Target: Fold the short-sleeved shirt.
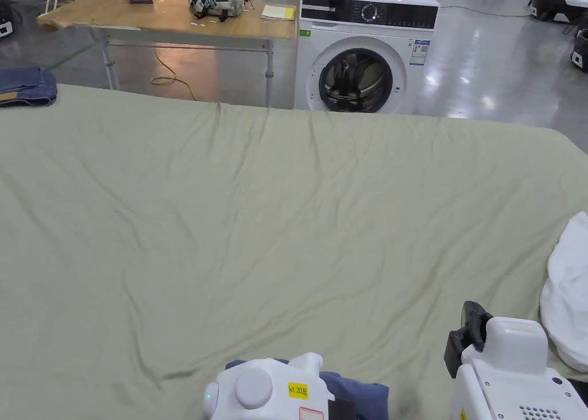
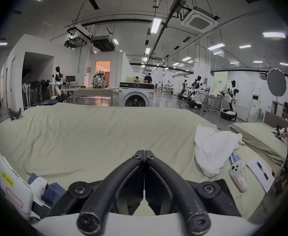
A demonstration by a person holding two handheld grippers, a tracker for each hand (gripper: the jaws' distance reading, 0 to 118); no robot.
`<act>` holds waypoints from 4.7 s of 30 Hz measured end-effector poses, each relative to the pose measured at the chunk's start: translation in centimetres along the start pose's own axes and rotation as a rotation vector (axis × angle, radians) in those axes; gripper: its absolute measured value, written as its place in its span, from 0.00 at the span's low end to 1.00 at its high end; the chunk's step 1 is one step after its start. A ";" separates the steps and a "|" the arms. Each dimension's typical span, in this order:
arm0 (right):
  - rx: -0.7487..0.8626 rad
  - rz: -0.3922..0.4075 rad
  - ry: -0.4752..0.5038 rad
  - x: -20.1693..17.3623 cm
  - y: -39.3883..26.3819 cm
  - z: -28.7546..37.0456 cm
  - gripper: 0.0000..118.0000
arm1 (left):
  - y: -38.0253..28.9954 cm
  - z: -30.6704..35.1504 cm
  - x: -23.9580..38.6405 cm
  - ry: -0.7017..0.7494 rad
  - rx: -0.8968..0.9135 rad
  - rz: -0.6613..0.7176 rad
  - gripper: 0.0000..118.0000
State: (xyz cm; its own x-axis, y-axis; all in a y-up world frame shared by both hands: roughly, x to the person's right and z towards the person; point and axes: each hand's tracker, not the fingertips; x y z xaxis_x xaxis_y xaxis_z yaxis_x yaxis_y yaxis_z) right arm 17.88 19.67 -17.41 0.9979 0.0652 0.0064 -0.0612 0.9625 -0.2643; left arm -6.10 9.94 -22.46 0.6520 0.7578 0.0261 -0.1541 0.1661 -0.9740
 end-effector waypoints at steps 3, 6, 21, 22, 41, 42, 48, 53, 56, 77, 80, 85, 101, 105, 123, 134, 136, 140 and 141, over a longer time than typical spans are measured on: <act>0.013 0.005 0.003 -0.3 0.4 -0.1 0.00 | 0.1 2.9 0.8 0.033 0.092 -0.093 0.00; 0.029 -0.005 0.009 -0.7 1.0 -0.3 0.00 | 0.1 7.4 1.6 0.082 0.276 -0.205 0.00; 0.160 -0.050 0.039 -4.6 4.8 -0.8 0.00 | -4.5 18.8 3.8 0.879 1.219 -0.617 0.00; 0.172 -0.049 0.041 -4.7 5.0 -0.8 0.00 | -4.6 19.2 3.7 0.866 1.228 -0.613 0.00; -0.207 0.111 0.259 -8.2 -4.7 3.6 0.00 | -3.9 21.3 0.7 0.786 1.118 -0.543 0.00; -0.249 0.104 0.269 -8.7 -6.0 3.5 0.00 | -4.1 21.1 0.5 0.783 1.100 -0.534 0.00; -0.398 0.103 0.181 -9.5 -10.9 0.8 0.00 | -5.5 20.6 -1.9 0.691 0.900 -0.452 0.00; -0.394 0.093 0.176 -9.7 -10.5 0.7 0.00 | -5.3 21.2 -5.6 0.414 0.624 -0.296 0.00; -0.398 0.091 0.188 -9.2 -10.7 0.5 0.00 | -3.9 21.3 -9.5 0.162 0.455 -0.153 0.29; -0.418 0.052 0.215 -8.4 -10.2 0.6 0.00 | 0.0 9.8 -14.9 -0.326 0.122 0.081 0.25; -0.405 0.064 0.215 -8.6 -10.0 0.9 0.00 | -0.5 10.4 -14.2 -0.330 0.134 0.105 0.23; -0.379 0.088 0.215 -8.6 -9.0 0.5 0.00 | -0.4 11.2 -14.8 -0.386 0.150 0.116 0.22; -0.202 0.026 0.184 -8.5 0.9 -4.1 0.00 | 2.9 33.0 -19.2 -0.216 0.273 0.102 0.22; -0.171 0.016 0.168 -8.8 2.7 -4.5 0.00 | 2.9 42.2 -23.7 -0.095 0.355 0.183 0.22; -0.197 0.037 0.146 -10.1 2.2 -6.3 0.00 | -0.1 57.4 -29.3 0.411 0.426 0.338 0.23; -0.192 0.039 0.157 -9.8 2.2 -5.9 0.00 | 1.7 61.3 -27.0 0.802 0.603 0.236 0.50; -0.192 0.035 0.160 -9.7 1.9 -5.9 0.00 | 1.7 60.7 -25.6 0.828 0.663 0.234 0.50; -0.192 0.020 0.164 -9.6 1.4 -6.0 0.00 | 2.1 57.1 -25.5 0.710 0.543 0.145 0.50; -0.190 0.016 0.162 -9.5 1.3 -6.0 0.00 | 1.9 55.5 -25.2 0.665 0.551 0.112 0.49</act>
State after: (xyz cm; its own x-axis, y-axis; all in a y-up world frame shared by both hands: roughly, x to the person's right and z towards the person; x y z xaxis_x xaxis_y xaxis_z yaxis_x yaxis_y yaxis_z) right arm 8.44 18.69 -23.61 0.9884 0.0225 -0.1504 -0.0872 0.8940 -0.4394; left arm -64.06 26.20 -12.48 0.8834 0.2910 -0.3674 -0.4685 0.5246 -0.7109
